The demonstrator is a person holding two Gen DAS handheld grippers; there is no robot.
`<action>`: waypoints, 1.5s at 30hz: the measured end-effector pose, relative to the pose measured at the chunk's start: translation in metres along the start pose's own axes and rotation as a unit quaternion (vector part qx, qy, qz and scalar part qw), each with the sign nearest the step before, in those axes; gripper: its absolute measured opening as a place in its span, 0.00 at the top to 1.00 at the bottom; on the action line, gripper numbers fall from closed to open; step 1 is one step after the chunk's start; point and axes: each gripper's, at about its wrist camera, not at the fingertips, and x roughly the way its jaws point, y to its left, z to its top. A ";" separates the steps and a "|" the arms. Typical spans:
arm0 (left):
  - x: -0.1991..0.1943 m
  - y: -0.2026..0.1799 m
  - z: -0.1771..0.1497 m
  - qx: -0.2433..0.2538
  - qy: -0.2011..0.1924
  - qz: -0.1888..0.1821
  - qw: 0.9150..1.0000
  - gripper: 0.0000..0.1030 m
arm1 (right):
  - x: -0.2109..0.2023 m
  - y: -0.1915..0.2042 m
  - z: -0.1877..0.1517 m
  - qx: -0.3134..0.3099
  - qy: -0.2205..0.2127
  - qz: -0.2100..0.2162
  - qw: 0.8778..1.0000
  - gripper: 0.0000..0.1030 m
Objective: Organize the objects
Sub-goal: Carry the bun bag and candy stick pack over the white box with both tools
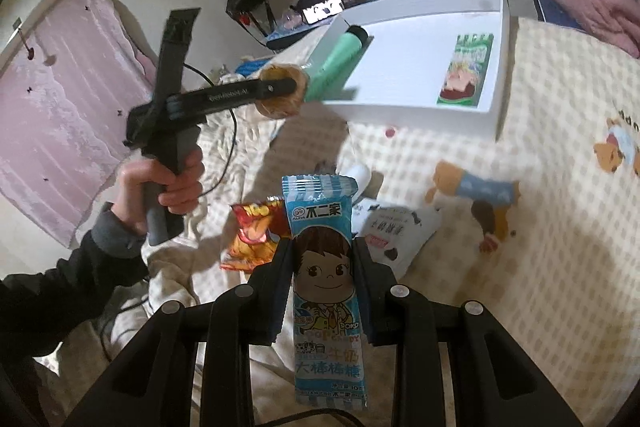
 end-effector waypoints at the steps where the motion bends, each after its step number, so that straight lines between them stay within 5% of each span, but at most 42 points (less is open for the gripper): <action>1: 0.000 0.000 0.000 0.000 0.000 -0.001 1.000 0.45 | -0.001 -0.001 0.001 0.002 -0.002 0.003 1.000 0.70; 9: -0.009 0.002 0.004 -0.030 -0.001 -0.049 0.998 0.45 | -0.002 -0.004 0.035 0.004 -0.019 0.042 0.999 0.70; 17: -0.008 -0.005 0.030 -0.049 0.004 -0.097 0.994 0.45 | -0.007 -0.008 0.096 -0.005 -0.122 0.055 0.991 0.70; 29: -0.010 -0.009 0.073 -0.059 -0.064 -0.084 0.993 0.45 | 0.010 -0.022 0.170 0.040 -0.217 0.066 0.973 0.70; 36: 0.011 -0.011 0.075 -0.075 -0.079 -0.090 0.990 0.45 | 0.021 -0.034 0.170 0.034 -0.260 0.013 0.965 0.70; 45: 0.037 -0.015 0.051 -0.064 -0.068 -0.095 0.991 0.45 | 0.053 -0.047 0.162 0.025 -0.237 -0.077 0.968 0.70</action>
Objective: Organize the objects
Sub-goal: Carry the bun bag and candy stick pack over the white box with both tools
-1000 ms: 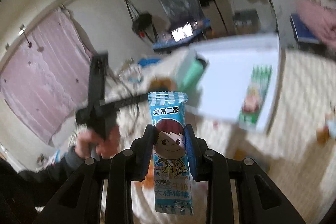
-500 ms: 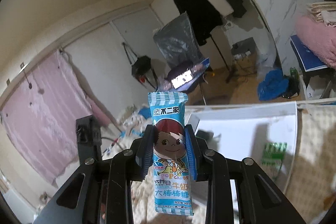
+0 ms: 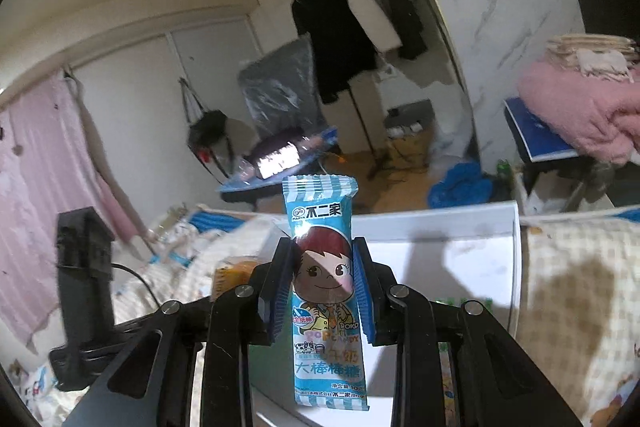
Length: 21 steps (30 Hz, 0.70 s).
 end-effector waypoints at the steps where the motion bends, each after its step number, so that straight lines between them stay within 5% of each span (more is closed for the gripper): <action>1: 0.001 0.000 -0.002 0.001 0.000 -0.004 1.000 0.45 | 0.001 -0.001 -0.003 -0.001 0.001 -0.004 1.000 0.70; 7: 0.004 -0.010 -0.012 0.031 0.001 0.011 0.999 0.45 | 0.012 -0.007 -0.013 -0.005 0.024 -0.023 0.999 0.70; 11: 0.007 -0.015 -0.021 0.035 0.015 -0.010 0.999 0.45 | 0.014 -0.006 -0.019 -0.031 0.033 -0.079 0.996 0.70; 21: 0.013 -0.016 -0.031 0.034 0.060 -0.043 0.997 0.45 | 0.014 -0.008 -0.024 -0.035 0.057 -0.089 0.994 0.70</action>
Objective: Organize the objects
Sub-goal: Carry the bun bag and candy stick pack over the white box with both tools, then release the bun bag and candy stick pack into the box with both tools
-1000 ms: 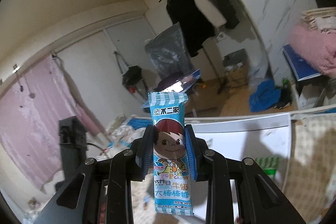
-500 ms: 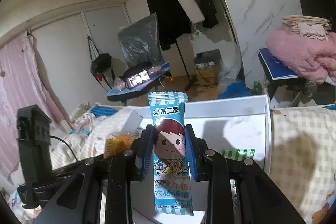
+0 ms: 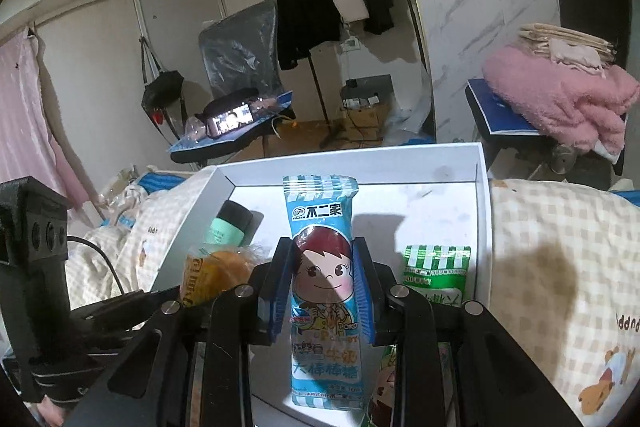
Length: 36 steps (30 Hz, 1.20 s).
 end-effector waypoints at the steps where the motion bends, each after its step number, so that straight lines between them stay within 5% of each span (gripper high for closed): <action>1: 0.000 0.000 -0.001 0.002 0.002 0.007 1.000 0.45 | 0.001 0.001 0.000 -0.003 0.006 -0.003 1.000 0.70; 14: 0.002 0.006 -0.001 -0.001 0.008 0.030 1.000 0.43 | 0.008 0.002 -0.006 -0.016 0.036 -0.019 0.999 0.70; 23: -0.008 0.007 0.002 0.006 -0.005 0.019 1.000 0.25 | 0.008 0.006 -0.006 -0.038 0.033 -0.036 0.998 0.69; 25: -0.010 0.009 0.003 0.006 -0.006 0.015 1.000 0.25 | 0.009 0.005 -0.006 -0.039 0.037 -0.041 0.998 0.64; 28: -0.010 0.011 0.003 0.003 -0.005 0.017 1.000 0.23 | 0.006 0.009 -0.006 -0.048 0.030 -0.043 0.997 0.39; 36: -0.024 0.016 0.008 -0.010 -0.021 0.011 1.000 0.23 | -0.002 0.011 -0.004 -0.048 0.014 -0.027 0.998 0.38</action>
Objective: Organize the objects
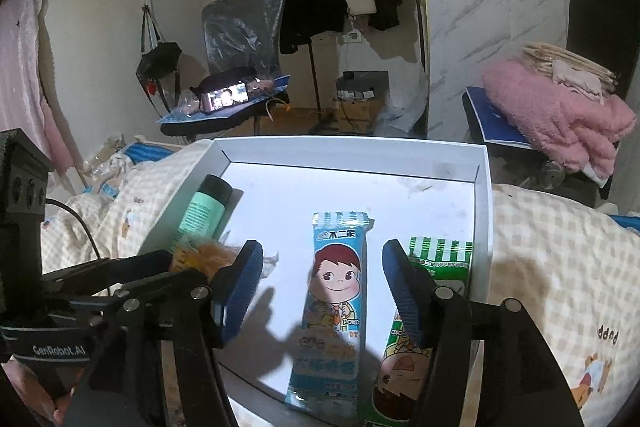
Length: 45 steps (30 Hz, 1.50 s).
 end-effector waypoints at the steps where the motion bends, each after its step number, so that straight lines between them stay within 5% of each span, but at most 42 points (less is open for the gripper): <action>1: -0.004 0.000 0.001 0.000 -0.004 0.002 1.000 0.23 | -0.002 0.000 0.001 0.002 -0.002 0.003 1.000 0.37; 3: -0.017 -0.003 0.004 0.009 -0.018 0.012 1.000 0.23 | -0.007 -0.001 0.003 0.007 -0.005 0.009 1.000 0.19; 8: -0.055 -0.021 0.008 0.049 -0.079 0.049 0.994 0.20 | -0.042 0.006 0.014 -0.007 -0.049 0.047 0.998 0.19; 12: -0.086 -0.032 0.009 0.069 -0.118 0.034 0.990 0.20 | -0.066 0.012 0.021 -0.007 -0.072 0.094 0.993 0.18; 14: -0.100 -0.038 0.008 0.087 -0.137 0.017 0.987 0.18 | -0.076 0.014 0.024 -0.010 -0.085 0.112 0.990 0.00; 19: -0.124 -0.048 0.005 0.097 -0.179 0.044 0.978 0.00 | -0.102 0.021 0.026 -0.033 -0.128 0.132 0.982 0.00; 26: -0.137 -0.047 -0.001 0.101 -0.161 0.068 0.979 0.00 | -0.111 0.014 0.029 -0.024 -0.120 0.137 0.983 0.00; 31: -0.138 -0.051 -0.004 0.085 -0.124 0.017 0.989 0.00 | -0.119 0.010 0.027 -0.021 -0.119 0.143 0.982 0.00; 36: -0.148 -0.067 -0.013 0.119 -0.129 0.039 0.984 0.00 | -0.121 0.008 0.024 -0.013 -0.107 0.175 0.979 0.00; 45: -0.150 -0.060 -0.022 0.105 -0.098 0.033 0.989 0.00 | -0.127 0.016 0.002 -0.059 -0.073 0.180 0.979 0.00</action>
